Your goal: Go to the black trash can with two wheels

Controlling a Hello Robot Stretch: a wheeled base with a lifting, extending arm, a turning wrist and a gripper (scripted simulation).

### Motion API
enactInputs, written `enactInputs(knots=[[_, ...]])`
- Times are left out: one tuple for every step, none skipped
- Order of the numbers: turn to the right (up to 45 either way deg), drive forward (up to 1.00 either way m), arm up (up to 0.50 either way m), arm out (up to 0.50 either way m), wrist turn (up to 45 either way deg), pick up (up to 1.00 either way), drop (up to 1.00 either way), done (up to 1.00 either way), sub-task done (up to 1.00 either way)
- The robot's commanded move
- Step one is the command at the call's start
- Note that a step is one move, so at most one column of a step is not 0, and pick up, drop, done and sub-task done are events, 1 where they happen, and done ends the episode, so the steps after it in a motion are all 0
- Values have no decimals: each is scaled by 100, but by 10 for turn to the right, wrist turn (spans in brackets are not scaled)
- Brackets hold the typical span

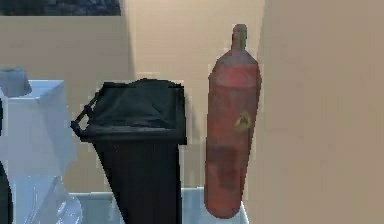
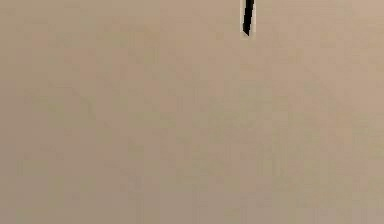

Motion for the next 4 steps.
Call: enactInputs(knots=[[-450,0,0,0,0,0,0,0,0],[-150,0,0,0,0,0,0,0,0],[0,10,0,0,0,0,0,0,0],[450,0,0,0,0,0,0,0,0]])
